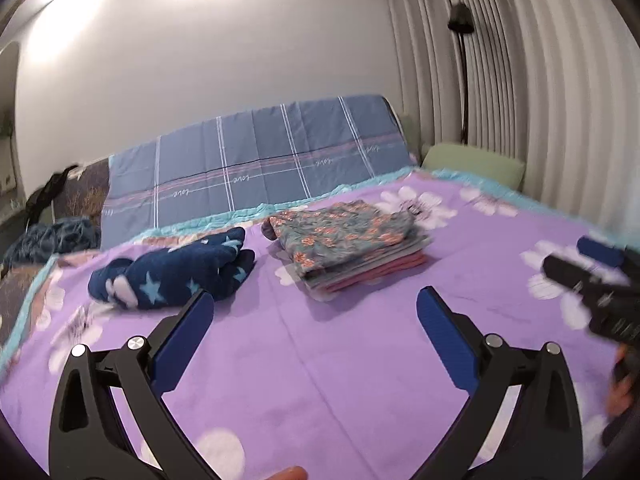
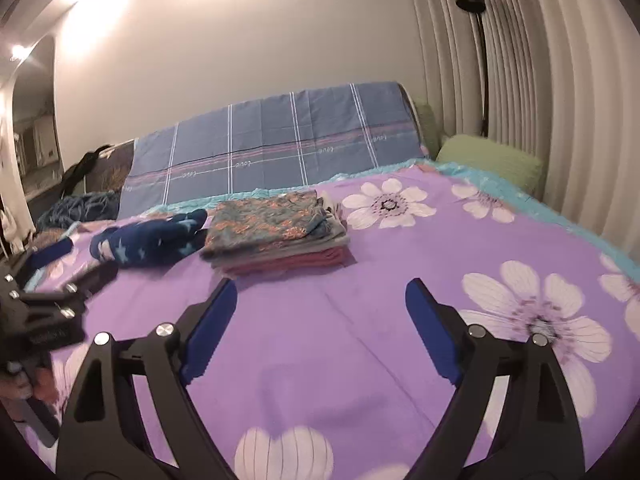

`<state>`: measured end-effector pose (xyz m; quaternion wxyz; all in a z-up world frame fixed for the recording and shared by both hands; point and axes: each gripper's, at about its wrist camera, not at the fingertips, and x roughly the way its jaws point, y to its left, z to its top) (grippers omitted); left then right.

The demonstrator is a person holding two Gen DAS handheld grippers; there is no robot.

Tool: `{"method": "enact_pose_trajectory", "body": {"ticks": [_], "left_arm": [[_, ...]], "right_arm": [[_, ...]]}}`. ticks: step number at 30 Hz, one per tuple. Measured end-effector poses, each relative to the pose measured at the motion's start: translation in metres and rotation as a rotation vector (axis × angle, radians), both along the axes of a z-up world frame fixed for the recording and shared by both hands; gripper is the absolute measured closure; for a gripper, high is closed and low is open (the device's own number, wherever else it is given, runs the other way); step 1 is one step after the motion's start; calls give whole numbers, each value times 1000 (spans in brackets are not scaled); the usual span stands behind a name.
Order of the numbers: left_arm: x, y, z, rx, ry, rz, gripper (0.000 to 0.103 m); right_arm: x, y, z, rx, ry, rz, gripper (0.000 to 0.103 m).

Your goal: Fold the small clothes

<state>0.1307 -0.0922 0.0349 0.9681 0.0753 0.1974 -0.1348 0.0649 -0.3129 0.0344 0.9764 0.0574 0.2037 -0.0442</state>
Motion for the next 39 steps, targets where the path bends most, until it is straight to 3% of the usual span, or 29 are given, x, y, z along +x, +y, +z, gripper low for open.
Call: {"method": "enact_pose_trajectory", "body": {"ticks": [5, 15, 23, 33, 39], "left_arm": [[-52, 9, 9, -60, 1, 4, 1], [-105, 12, 15, -26, -58, 52, 1], [-110, 13, 6, -9, -63, 99, 1], [-99, 15, -6, 12, 9, 97, 1], [-99, 15, -10, 29, 12, 101, 1]], "right_arm": [[-43, 9, 11, 12, -11, -16, 11], [-78, 16, 16, -1, 25, -65, 9], [-81, 26, 14, -22, 41, -48, 8], [-75, 34, 9, -51, 49, -45, 7], [-71, 31, 6, -30, 63, -52, 7]]}}
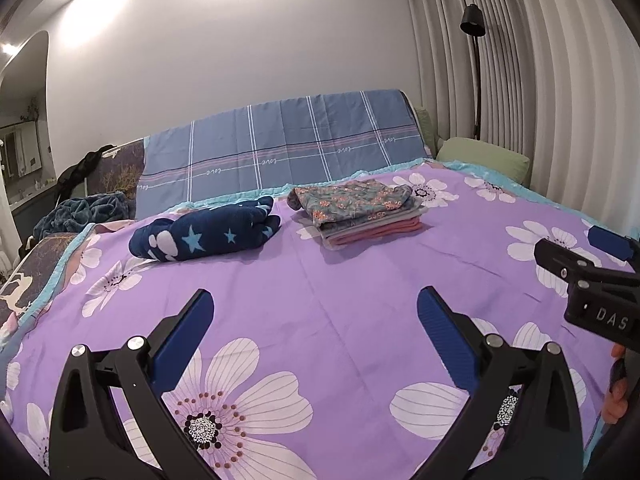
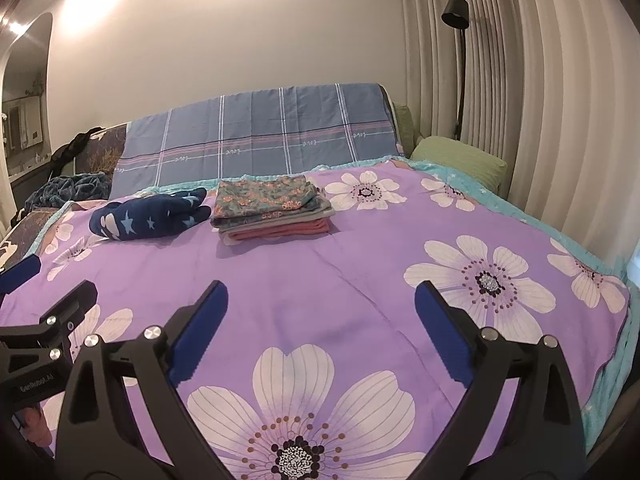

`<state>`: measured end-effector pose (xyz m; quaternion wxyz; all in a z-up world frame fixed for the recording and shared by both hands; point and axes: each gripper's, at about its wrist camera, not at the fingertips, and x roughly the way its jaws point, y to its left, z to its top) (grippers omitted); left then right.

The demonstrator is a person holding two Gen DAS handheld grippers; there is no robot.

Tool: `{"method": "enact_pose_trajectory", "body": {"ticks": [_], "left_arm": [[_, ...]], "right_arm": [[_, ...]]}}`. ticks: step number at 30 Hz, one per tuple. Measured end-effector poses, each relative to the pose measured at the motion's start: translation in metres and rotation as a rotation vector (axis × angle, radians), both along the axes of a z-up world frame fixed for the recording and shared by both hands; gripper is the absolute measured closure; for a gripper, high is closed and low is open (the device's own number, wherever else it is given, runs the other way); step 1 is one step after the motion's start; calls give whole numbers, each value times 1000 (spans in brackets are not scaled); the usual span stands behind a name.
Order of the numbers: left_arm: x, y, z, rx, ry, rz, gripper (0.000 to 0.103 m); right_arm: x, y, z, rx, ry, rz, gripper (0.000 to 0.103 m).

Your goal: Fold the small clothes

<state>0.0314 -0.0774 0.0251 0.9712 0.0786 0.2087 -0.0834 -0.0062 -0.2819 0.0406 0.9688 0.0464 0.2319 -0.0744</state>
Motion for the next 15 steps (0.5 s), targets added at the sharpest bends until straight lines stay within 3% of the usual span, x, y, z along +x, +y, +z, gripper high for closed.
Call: {"method": "enact_pose_trajectory", "body": {"ticks": [15], "left_arm": [[1, -1, -2, 2, 14, -2, 1]], "right_arm": [[2, 7, -3, -14, 17, 17, 7]]}}
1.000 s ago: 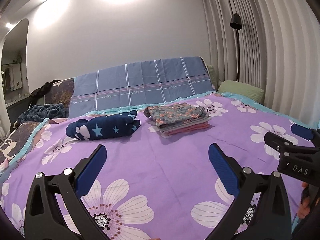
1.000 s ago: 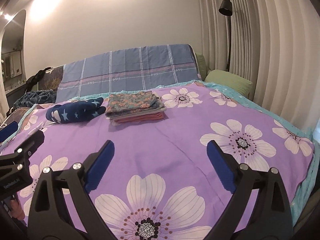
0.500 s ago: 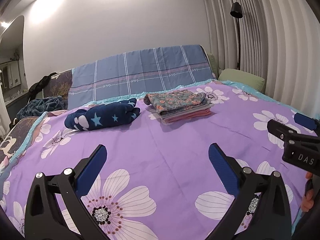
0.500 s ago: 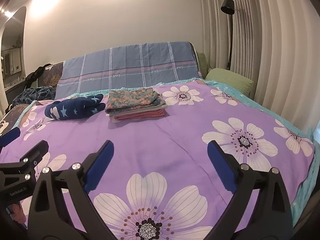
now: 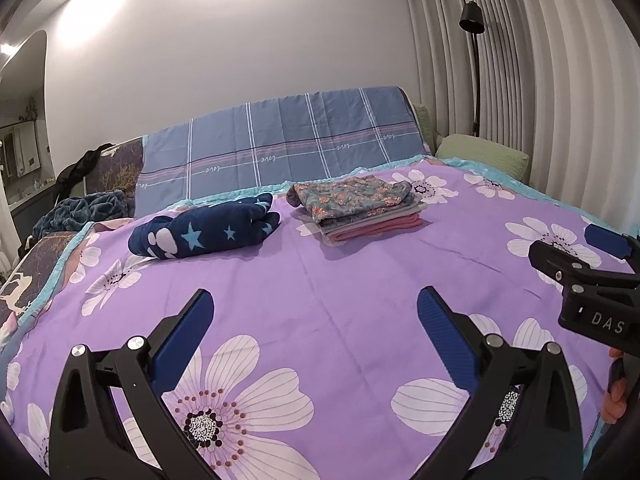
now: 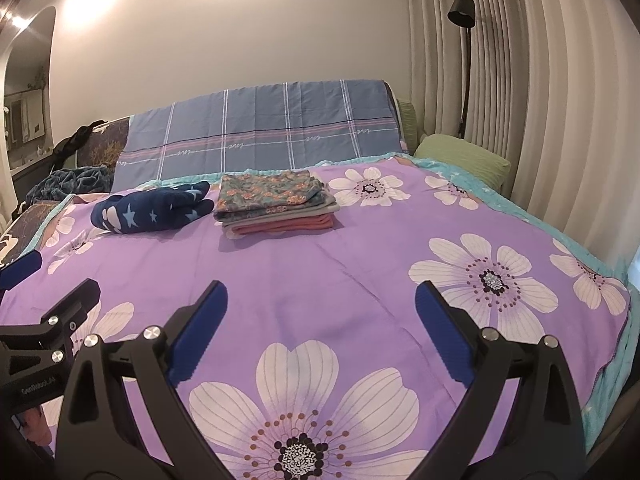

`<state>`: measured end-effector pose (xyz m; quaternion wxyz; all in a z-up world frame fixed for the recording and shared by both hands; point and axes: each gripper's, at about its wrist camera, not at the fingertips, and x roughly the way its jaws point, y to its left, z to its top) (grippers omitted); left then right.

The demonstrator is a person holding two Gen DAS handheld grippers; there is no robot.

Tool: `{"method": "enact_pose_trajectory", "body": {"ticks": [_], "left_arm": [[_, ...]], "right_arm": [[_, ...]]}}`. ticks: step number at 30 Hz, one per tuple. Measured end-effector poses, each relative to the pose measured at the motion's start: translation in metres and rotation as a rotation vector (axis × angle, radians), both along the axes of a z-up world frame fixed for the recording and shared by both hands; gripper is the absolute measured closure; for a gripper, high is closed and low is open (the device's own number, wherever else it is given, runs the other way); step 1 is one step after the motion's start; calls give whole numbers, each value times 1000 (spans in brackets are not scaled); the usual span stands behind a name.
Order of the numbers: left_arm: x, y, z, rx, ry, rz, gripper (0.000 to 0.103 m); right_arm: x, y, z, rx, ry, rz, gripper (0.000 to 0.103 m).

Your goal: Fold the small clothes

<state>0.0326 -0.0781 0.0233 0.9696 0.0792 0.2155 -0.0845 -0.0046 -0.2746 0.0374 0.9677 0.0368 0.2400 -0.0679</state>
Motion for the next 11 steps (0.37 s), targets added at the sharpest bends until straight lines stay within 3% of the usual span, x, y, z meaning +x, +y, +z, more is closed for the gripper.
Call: {"method": "enact_pose_trajectory", "body": {"ticks": [11], "left_arm": [[0, -4, -2, 6, 10, -6, 1]], "right_arm": [[1, 4, -1, -7, 10, 10, 6]]}}
